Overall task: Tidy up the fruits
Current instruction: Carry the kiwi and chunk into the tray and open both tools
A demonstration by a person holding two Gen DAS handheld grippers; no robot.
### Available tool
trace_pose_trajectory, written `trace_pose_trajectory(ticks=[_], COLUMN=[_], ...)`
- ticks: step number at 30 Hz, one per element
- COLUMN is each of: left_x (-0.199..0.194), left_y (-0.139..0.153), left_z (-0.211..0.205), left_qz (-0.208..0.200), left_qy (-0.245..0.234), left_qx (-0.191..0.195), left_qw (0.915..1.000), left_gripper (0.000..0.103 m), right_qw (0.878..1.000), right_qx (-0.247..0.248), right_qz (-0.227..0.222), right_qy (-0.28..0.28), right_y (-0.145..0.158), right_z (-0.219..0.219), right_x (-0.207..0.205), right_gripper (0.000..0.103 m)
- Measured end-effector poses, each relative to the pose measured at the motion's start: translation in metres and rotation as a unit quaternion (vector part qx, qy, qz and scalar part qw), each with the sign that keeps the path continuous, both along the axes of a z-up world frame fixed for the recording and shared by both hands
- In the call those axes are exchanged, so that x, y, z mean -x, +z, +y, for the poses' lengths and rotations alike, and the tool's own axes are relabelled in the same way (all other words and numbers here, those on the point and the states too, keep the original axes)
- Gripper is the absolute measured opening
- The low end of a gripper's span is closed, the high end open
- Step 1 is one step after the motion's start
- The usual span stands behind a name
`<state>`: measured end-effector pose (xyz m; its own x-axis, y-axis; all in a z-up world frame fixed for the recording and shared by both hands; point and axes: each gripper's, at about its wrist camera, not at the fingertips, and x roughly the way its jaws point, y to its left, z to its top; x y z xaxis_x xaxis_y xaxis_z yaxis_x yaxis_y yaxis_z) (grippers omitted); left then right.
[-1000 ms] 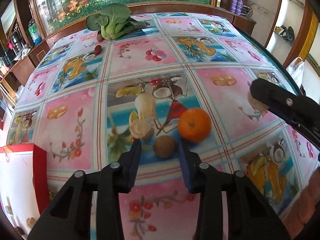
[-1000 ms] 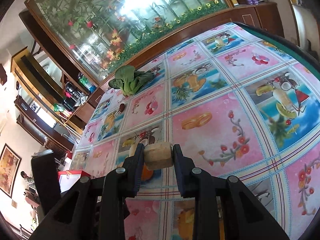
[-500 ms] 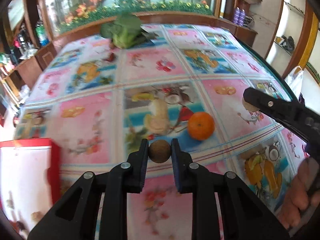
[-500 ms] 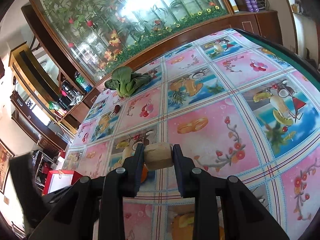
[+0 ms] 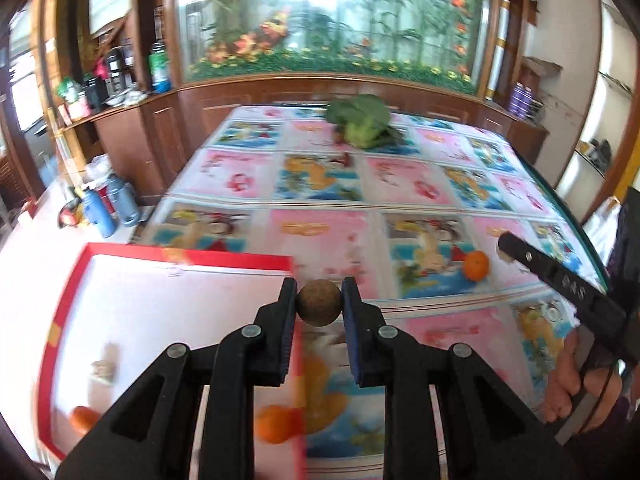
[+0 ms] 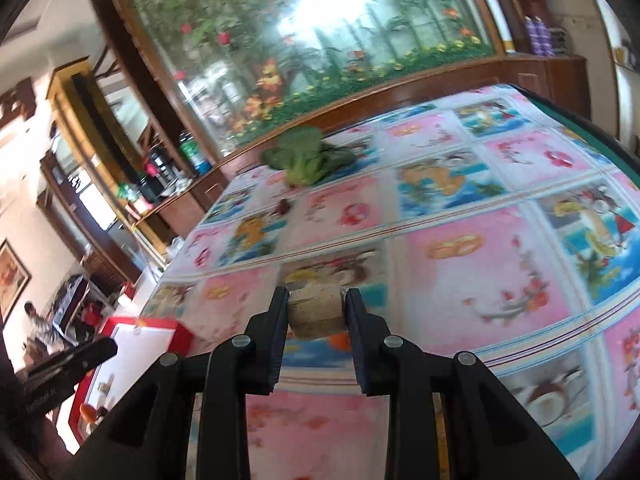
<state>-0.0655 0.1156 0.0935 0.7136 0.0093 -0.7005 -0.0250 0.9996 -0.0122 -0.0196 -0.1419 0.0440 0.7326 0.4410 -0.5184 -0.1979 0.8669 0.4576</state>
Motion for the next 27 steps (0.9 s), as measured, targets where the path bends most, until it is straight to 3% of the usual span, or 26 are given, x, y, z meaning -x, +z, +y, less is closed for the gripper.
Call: trace_pose_trajectory(ticks=[10,15,21,27], left_x=[0.025,0.028,0.022,0.013], left_y=[-0.012,-0.022,-0.034,-0.051], left_z=[0.104,0.150,0.182,0.179], left_qz=[-0.002,0.014,0.040,0.072], left_qy=[0.114,0.162,0.195,0.192], left_qx=[-0.021,-0.017,-0.017,-0.023], left_qw=[0.9932,0.9865,0.9798,0.9783], left_gripper=[0.024,0.024,0.024,0.024], right_qw=[0.984,0.973,0.962,0.952], right_qx=[0.000,0.017,0.042,0.049], right_qz=[0.007,0.019,0.060,0.094], right_qy=[0.177,0.227,0.262,0.287], right_y=[0.009,0.004,-0.015,-0.026], right_z=[0.158,0.218,0.247,0.245], right_x=[0.008,0.006,0.004,0.002], right_gripper=[0.027,0.027,0.027,0.027])
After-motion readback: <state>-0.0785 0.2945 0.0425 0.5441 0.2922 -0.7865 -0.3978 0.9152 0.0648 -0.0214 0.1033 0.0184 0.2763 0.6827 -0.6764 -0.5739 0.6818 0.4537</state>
